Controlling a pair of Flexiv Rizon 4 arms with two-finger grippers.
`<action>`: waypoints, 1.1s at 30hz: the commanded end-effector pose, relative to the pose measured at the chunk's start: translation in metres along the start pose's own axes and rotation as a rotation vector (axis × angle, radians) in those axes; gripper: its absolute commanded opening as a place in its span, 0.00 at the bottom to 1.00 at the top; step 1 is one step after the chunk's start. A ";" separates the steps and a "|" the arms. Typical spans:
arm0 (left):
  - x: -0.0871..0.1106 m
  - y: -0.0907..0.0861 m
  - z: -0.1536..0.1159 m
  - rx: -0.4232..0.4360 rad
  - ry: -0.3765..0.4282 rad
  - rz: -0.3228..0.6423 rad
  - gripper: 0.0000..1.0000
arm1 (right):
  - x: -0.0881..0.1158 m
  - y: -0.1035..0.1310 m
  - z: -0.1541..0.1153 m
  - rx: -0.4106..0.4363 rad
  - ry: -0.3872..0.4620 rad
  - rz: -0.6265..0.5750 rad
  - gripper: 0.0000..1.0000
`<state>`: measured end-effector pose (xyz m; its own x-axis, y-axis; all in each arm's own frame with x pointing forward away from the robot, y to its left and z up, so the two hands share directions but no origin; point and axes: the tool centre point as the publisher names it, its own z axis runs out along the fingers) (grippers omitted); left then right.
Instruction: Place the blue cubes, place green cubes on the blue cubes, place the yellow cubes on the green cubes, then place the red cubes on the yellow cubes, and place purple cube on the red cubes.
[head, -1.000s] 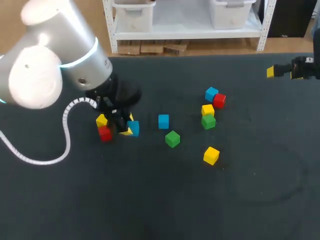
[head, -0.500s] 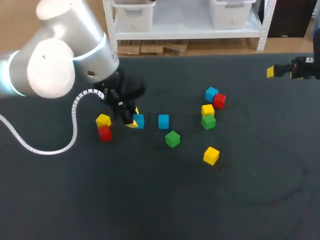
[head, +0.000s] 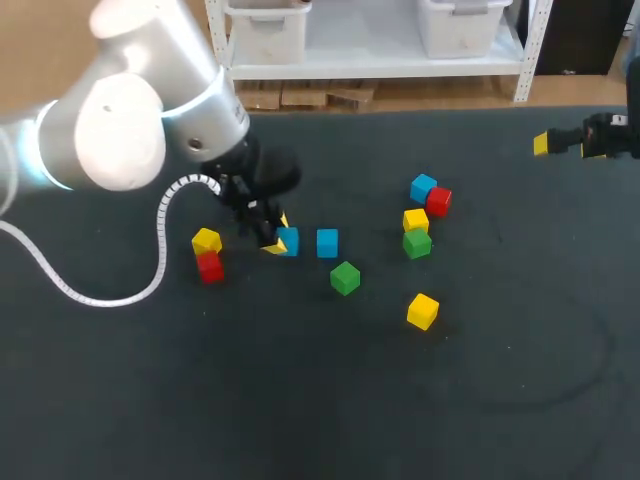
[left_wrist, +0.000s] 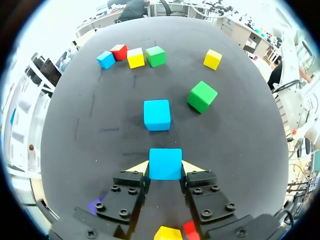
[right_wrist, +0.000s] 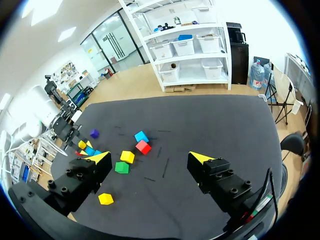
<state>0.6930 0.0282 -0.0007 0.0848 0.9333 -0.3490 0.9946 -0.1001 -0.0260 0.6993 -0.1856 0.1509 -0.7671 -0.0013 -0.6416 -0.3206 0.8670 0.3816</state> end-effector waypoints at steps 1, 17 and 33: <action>-0.003 0.005 0.004 -0.003 0.005 -0.017 0.00 | 0.000 0.001 0.000 0.002 0.000 0.001 1.00; -0.007 0.009 0.012 0.001 0.022 -0.059 0.00 | 0.000 0.001 0.000 0.002 0.000 0.001 1.00; -0.009 0.012 0.014 0.004 0.027 -0.073 0.00 | 0.000 0.001 0.000 0.002 0.000 0.001 1.00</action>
<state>0.7010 0.0150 -0.0103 0.0135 0.9460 -0.3239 0.9983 -0.0312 -0.0495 0.6993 -0.1856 0.1509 -0.7671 -0.0013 -0.6416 -0.3206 0.8670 0.3816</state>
